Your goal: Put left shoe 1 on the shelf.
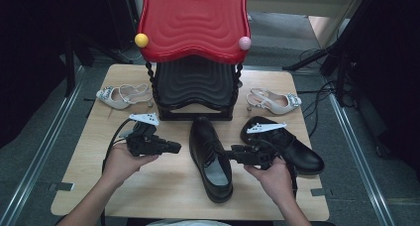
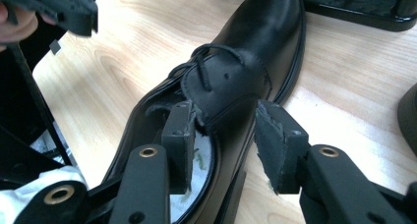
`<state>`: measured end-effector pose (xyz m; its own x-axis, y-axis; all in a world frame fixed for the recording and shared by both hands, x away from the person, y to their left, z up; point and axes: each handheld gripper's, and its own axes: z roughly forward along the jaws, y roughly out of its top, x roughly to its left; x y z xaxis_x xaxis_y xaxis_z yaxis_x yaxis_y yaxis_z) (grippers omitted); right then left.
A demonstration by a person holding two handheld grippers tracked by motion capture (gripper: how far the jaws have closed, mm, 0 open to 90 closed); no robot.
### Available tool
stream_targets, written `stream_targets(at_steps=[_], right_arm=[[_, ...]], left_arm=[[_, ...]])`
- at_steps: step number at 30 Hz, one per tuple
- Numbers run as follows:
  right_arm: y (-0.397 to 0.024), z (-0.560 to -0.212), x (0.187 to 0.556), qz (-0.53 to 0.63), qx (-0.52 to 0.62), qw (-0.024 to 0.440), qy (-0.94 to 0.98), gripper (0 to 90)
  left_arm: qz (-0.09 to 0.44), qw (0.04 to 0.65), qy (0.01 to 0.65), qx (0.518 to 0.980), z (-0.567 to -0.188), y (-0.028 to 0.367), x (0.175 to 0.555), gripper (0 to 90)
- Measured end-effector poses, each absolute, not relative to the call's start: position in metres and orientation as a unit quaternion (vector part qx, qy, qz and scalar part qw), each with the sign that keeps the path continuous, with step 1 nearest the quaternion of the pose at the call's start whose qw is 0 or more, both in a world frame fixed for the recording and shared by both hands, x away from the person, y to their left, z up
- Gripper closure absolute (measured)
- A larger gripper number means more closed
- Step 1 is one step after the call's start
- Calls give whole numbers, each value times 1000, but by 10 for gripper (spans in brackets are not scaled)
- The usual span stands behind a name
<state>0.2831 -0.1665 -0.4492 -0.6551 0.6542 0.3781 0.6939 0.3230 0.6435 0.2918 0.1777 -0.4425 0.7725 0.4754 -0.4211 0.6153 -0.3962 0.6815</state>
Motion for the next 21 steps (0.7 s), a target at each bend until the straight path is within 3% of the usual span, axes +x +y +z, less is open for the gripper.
stream_targets(at_steps=[21], right_arm=[[-132,-452,256,-376,-388,60,-839,573]], left_arm=[[-59,454,305,835,-376,176,331,874]])
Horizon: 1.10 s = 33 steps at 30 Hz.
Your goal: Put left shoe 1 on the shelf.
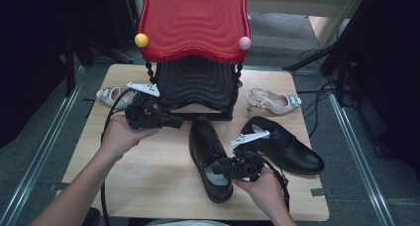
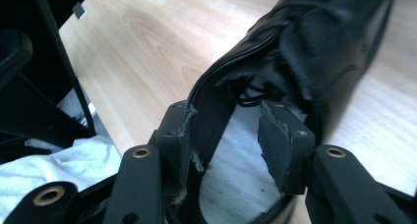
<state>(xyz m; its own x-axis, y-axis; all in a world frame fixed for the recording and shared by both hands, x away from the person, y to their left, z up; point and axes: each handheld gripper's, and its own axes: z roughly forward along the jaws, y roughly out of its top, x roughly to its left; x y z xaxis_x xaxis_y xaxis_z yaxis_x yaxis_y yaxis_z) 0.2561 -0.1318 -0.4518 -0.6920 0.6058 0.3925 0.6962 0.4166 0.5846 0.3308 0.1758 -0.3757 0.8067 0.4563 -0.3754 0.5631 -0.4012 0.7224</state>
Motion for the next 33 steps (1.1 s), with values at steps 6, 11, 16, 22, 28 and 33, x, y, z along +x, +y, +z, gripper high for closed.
stream_targets(at_steps=[6,11,16,22,28,33], right_arm=[[-123,-457,255,-360,-377,64,-851,566],[-117,-460,254,-347,-380,66,-855,558],[-112,-464,257,-344,-383,73,-854,549],[-110,-462,258,-346,-389,79,-850,549],[-103,-461,261,-333,-389,79,-855,553],[-92,-467,264,-311,-388,85,-863,553]], left_arm=[[-52,457,296,837,-361,174,340,887],[-48,464,292,835,-340,173,353,875],[-23,464,275,842,-317,169,365,876],[-14,468,274,840,-290,167,382,876],[-6,467,269,842,-263,162,401,875],[3,465,270,843,-250,156,413,875]])
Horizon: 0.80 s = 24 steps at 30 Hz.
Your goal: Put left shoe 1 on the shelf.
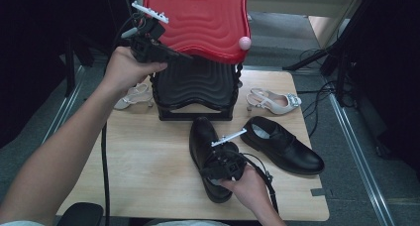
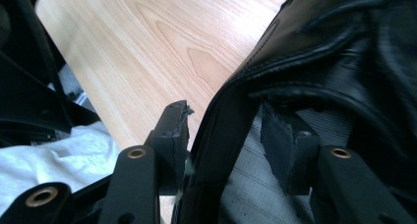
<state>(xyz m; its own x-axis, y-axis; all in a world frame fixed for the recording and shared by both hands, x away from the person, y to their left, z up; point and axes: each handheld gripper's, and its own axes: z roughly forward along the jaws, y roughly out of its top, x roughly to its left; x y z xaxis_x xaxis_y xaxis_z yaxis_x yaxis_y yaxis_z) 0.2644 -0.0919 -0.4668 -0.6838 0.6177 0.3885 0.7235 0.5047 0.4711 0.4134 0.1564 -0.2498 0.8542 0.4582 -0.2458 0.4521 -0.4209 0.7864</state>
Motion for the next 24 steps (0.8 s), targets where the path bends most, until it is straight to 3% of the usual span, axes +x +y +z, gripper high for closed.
stream_targets(at_steps=[16,24], right_arm=[[-64,-482,269,-252,-385,69,-885,598],[-61,-486,275,-223,-378,86,-894,692]], left_arm=[[38,467,282,837,-221,142,449,872],[54,451,294,841,-228,134,459,869]])
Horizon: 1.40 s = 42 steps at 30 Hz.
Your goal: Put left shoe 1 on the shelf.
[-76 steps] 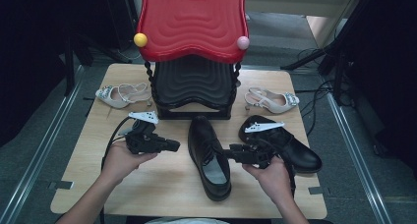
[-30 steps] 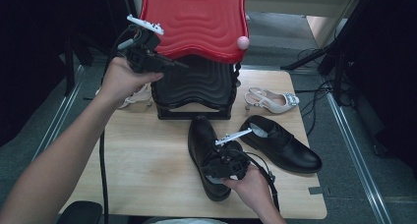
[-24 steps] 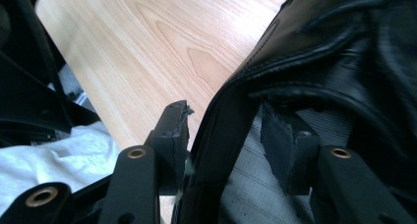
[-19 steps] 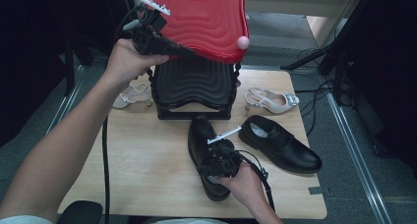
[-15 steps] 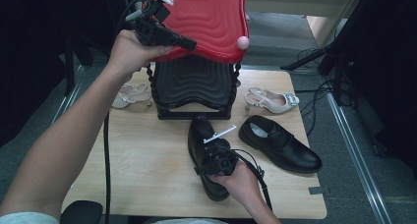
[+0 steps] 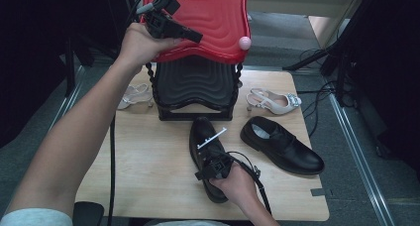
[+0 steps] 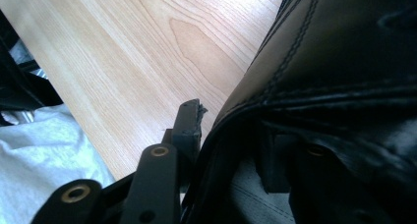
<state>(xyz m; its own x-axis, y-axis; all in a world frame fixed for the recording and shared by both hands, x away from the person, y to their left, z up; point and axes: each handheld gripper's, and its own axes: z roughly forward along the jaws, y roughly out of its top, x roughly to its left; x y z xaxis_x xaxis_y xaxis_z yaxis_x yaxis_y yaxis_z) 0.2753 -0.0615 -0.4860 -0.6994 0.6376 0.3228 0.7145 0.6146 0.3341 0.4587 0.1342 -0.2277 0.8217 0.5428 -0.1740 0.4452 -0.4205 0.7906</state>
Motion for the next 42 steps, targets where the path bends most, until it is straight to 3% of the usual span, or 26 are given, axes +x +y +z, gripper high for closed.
stream_targets(at_steps=[8,16,30,42], right_arm=[[-70,-483,280,-235,-375,97,-891,797],[-86,-474,281,-260,-375,98,-884,838],[-129,-455,296,-324,-391,121,-853,873],[-134,-431,293,-351,-375,136,-847,875]], left_arm=[[70,434,298,847,-231,129,459,886],[66,448,301,839,-236,128,458,893],[68,443,308,839,-235,127,457,900],[57,446,315,836,-236,129,458,900]])
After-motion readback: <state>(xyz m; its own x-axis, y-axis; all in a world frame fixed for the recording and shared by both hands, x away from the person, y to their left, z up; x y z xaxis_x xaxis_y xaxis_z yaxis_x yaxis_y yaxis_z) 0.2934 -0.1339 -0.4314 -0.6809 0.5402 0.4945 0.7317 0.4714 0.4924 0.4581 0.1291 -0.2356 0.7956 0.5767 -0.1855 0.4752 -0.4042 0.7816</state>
